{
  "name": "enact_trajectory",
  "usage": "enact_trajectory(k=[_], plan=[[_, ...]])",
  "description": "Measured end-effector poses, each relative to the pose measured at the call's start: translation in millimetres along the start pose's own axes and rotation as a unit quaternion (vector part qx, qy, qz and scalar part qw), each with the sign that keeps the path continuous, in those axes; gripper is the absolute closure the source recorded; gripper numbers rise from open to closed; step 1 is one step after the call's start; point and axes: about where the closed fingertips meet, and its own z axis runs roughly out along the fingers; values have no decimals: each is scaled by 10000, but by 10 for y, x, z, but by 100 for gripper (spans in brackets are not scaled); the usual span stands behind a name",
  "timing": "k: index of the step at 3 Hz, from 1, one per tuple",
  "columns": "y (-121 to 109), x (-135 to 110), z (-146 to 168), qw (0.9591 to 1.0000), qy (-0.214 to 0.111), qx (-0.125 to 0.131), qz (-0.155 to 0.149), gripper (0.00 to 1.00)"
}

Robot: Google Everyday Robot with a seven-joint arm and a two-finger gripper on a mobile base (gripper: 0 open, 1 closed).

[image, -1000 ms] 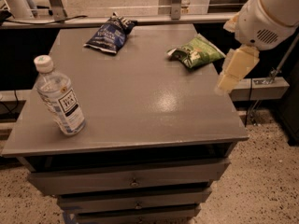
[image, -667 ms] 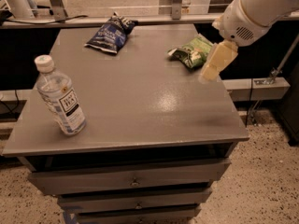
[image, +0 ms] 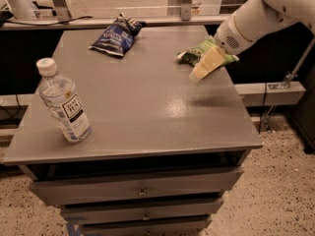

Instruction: Move green jalapeno chip bag near blue chip bag

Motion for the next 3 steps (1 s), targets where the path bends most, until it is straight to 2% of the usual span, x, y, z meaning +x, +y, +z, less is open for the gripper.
enact_trajectory(k=[2, 3], plan=[[-373, -80, 499, 9974, -362, 222, 589, 0], [-436, -91, 674, 9949, -464, 284, 853, 17]])
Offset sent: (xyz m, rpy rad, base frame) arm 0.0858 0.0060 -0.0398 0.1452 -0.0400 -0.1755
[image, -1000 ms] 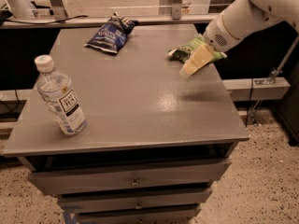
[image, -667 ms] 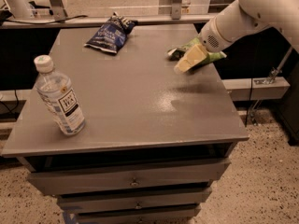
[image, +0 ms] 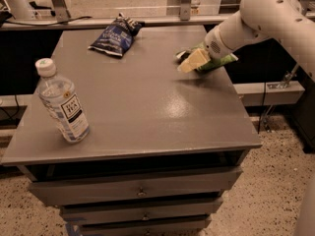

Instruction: Move green jalapeno chip bag near blue chip bag

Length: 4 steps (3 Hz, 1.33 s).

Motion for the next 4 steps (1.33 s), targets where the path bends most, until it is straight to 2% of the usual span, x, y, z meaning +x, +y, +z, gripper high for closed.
enact_trajectory(k=[2, 3, 4], plan=[[-28, -89, 43, 9995, -179, 77, 267, 64], [38, -306, -9, 9991, -386, 32, 192, 87], [129, -782, -47, 9971, -742, -12, -149, 100]])
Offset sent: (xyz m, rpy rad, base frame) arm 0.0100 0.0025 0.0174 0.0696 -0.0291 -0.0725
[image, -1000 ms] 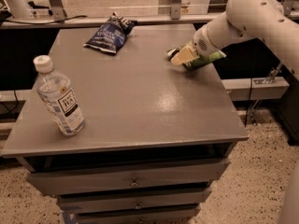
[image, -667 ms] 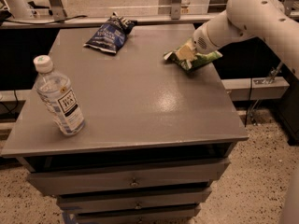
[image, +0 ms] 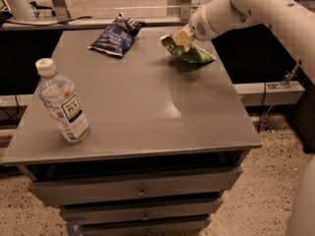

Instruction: Move green jalapeno chip bag near blue chip bag

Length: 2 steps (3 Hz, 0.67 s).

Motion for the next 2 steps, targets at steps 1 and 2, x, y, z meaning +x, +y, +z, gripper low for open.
enact_trajectory(k=[1, 2], plan=[[1, 0, 1, 10000, 0, -1, 0, 100], [-39, -128, 23, 9989, -307, 135, -341, 100]])
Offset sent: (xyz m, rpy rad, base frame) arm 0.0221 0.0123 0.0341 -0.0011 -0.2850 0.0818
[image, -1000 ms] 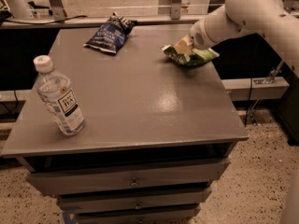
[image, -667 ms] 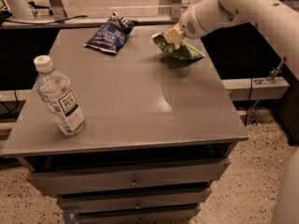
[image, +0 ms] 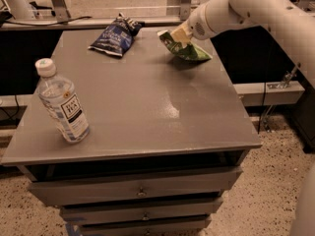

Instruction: Move green jalapeno chip bag near blue chip bag

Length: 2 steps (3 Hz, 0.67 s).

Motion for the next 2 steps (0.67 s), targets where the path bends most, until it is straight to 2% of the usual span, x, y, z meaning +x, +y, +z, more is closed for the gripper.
enact_trajectory(k=[1, 2], plan=[[-151, -327, 127, 9958, -677, 220, -580, 100], [-278, -700, 396, 9828, -1291, 300, -1284, 100]])
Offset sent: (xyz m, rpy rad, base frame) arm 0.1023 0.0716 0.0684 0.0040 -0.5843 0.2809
